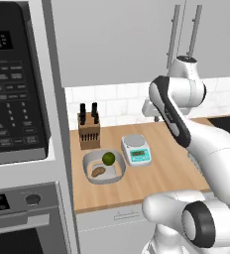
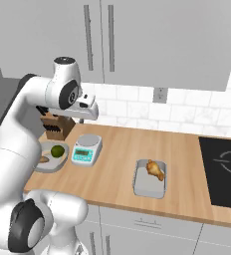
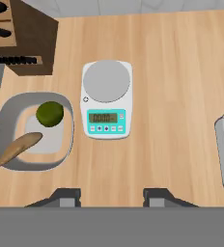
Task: Take the meat container that has the chicken drumstick and place it on the second highest rack of the freezer. Then take the vegetable container that has the sweet potato and lime and place it on the highest rack of the freezer.
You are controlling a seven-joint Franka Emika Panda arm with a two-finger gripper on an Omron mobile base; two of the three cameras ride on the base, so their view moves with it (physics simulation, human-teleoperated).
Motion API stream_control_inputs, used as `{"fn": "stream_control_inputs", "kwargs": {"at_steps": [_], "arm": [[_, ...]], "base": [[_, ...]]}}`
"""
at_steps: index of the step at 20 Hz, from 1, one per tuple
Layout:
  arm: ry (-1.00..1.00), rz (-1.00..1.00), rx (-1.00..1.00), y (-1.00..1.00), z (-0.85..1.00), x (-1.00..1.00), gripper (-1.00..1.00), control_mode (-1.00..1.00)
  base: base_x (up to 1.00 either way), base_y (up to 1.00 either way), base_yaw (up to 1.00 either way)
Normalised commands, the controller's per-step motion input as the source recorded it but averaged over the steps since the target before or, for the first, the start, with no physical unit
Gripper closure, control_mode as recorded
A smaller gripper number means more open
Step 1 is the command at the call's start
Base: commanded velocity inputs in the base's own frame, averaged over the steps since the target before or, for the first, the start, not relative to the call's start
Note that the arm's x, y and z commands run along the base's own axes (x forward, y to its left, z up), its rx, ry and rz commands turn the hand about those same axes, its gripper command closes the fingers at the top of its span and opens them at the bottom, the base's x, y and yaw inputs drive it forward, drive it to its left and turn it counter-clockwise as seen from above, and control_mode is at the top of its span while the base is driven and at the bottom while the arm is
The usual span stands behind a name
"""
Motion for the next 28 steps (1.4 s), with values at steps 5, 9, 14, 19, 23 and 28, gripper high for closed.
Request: {"fn": "stream_control_inputs", "kwargs": {"at_steps": [5, 9, 14, 19, 23, 28], "arm": [[-0.07, 0.06, 0.00, 0.05, -0.01, -0.49, -1.00, -1.00], [0.00, 0.05, 0.00, 0.28, -0.40, -0.78, -1.00, -1.00], [0.00, 0.00, 0.00, 0.53, -0.57, -0.29, -1.00, -1.00], [0.10, 0.00, 0.00, 0.64, -0.63, 0.16, -1.00, -1.00], [0.04, -0.02, 0.00, 0.71, -0.66, 0.12, -1.00, -1.00], [0.17, 0.00, 0.00, 0.31, -0.43, 0.36, -1.00, -1.00]], "base": [[0.00, 0.00, 0.00], [0.00, 0.00, 0.00], [0.00, 0.00, 0.00], [0.00, 0.00, 0.00], [0.00, 0.00, 0.00], [0.00, 0.00, 0.00]]}}
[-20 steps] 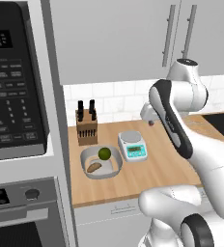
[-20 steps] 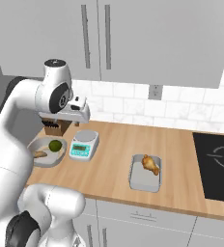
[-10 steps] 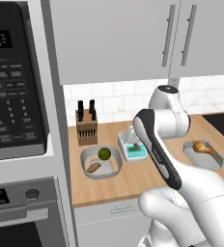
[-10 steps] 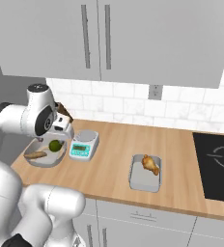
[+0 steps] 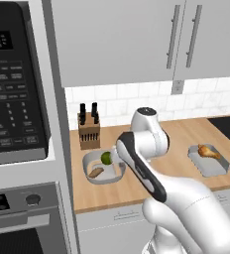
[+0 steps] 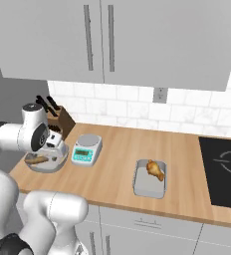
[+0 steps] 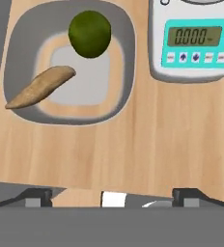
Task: Take the meat container that has the chicken drumstick and place it on the second highest rack of the freezer. Then take the vegetable container that has the sweet potato and lime and place it on the highest rack of the freezer.
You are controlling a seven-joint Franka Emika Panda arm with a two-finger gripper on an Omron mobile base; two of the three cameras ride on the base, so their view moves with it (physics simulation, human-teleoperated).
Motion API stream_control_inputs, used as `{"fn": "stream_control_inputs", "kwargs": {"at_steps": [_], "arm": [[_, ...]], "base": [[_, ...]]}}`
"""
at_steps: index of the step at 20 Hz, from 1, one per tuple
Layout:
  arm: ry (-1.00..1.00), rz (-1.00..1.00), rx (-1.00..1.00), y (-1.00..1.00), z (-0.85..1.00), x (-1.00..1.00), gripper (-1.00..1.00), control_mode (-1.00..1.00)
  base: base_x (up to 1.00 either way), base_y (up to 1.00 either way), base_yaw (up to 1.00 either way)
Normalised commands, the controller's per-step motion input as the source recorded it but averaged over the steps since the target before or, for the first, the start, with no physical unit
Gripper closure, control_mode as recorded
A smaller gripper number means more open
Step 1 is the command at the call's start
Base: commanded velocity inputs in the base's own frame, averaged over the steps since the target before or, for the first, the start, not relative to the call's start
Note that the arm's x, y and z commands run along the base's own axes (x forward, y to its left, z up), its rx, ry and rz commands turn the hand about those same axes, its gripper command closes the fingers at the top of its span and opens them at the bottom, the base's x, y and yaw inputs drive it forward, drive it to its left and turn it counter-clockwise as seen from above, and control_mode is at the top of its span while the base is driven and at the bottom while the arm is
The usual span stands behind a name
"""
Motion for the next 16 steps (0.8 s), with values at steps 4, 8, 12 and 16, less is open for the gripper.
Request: {"fn": "stream_control_inputs", "kwargs": {"at_steps": [4, 8, 12, 16], "arm": [[0.24, 0.00, -0.01, 0.07, -0.36, 0.45, -1.00, -1.00], [0.15, 0.00, 0.00, 0.04, -0.36, 0.25, -1.00, -1.00], [0.13, 0.00, 0.00, 0.00, -0.19, 0.38, -1.00, -1.00], [0.08, 0.00, 0.00, 0.00, -0.21, 0.23, -1.00, -1.00]], "base": [[0.00, 0.00, 0.00], [0.00, 0.00, 0.00], [0.00, 0.00, 0.00], [0.00, 0.00, 0.00]]}}
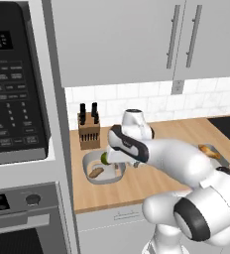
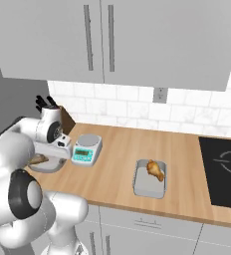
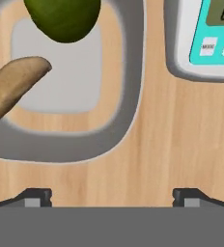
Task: Take the meat container that has the chicken drumstick and place it on the second highest rack of the freezer. Then take the vegetable container that has the sweet potato and lime and place it on the highest rack of the freezer.
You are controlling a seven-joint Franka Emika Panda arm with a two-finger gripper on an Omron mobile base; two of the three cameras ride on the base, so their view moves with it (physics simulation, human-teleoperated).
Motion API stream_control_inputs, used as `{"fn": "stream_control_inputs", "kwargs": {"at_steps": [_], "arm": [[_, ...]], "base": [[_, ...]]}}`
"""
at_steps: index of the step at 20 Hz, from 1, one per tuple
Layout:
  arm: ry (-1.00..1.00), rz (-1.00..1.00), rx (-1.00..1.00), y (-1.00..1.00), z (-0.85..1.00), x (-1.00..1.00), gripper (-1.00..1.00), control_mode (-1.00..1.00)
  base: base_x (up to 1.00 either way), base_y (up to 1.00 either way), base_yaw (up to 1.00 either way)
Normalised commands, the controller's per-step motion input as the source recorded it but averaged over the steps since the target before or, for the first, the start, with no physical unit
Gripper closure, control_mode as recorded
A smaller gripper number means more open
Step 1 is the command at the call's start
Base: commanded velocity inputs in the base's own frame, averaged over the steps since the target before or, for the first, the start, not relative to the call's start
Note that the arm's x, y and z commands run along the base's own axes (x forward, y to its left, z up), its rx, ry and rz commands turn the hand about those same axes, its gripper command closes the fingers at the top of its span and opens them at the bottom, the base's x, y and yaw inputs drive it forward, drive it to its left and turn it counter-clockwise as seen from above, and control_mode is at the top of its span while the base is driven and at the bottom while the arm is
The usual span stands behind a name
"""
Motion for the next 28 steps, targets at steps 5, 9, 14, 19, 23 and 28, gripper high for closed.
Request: {"fn": "stream_control_inputs", "kwargs": {"at_steps": [5, 9, 14, 19, 23, 28], "arm": [[0.08, 0.00, 0.00, 0.00, -0.35, 0.18, -1.00, -1.00], [0.07, 0.00, 0.00, 0.00, -0.36, 0.14, -1.00, -1.00], [0.07, 0.00, 0.00, 0.00, -0.29, 0.20, -1.00, -1.00], [0.05, 0.00, 0.00, 0.01, -0.21, 0.23, -1.00, -1.00], [0.01, 0.00, 0.00, 0.00, -0.19, 0.02, -1.00, -1.00], [0.00, 0.00, 0.00, 0.07, -0.11, 0.00, 1.00, -1.00]], "base": [[0.00, 0.00, 0.00], [0.00, 0.00, 0.00], [0.00, 0.00, 0.00], [0.00, 0.00, 0.00], [0.00, 0.00, 0.00], [0.00, 0.00, 0.00]]}}
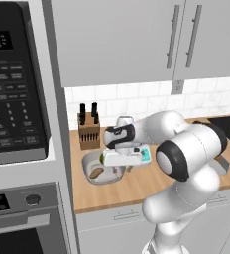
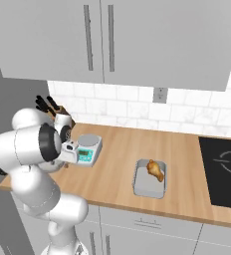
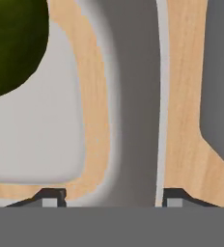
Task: Take the meat container that has the chicken drumstick and place it on the second highest rack of the freezer. Then take the vegetable container that has the sweet potato and lime and place it on the highest rack of the freezer.
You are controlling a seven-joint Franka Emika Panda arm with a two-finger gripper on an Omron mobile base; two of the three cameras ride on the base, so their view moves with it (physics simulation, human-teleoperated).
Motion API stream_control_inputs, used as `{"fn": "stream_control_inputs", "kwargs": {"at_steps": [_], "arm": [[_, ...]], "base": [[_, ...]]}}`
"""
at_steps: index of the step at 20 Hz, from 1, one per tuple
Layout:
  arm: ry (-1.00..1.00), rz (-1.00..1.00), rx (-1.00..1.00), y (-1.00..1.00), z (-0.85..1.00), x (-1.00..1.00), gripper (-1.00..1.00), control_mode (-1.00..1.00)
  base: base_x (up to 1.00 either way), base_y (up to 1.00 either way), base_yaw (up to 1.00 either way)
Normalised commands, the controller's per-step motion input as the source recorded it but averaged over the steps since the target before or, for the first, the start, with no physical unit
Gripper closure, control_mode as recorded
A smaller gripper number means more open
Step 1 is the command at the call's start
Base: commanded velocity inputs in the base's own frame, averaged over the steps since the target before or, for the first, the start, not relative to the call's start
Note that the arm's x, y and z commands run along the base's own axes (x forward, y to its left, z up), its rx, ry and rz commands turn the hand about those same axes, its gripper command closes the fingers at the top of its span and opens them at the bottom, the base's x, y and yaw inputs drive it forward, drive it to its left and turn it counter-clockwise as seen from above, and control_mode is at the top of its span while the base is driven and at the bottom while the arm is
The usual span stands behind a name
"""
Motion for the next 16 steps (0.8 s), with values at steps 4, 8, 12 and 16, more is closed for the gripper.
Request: {"fn": "stream_control_inputs", "kwargs": {"at_steps": [4, 8, 12, 16], "arm": [[0.00, 0.00, 0.00, 0.09, -0.08, 0.03, 1.00, -1.00], [-0.02, -0.01, 0.00, 0.07, 0.00, 0.00, 1.00, -1.00], [-0.14, -0.13, 0.04, 0.00, 0.09, -0.03, 1.00, -1.00], [-0.12, -0.14, 0.06, 0.00, 0.18, -0.09, 1.00, -1.00]], "base": [[0.00, 0.00, 0.00], [0.00, 0.00, 0.00], [0.00, 0.00, 0.00], [0.00, 0.00, 0.00]]}}
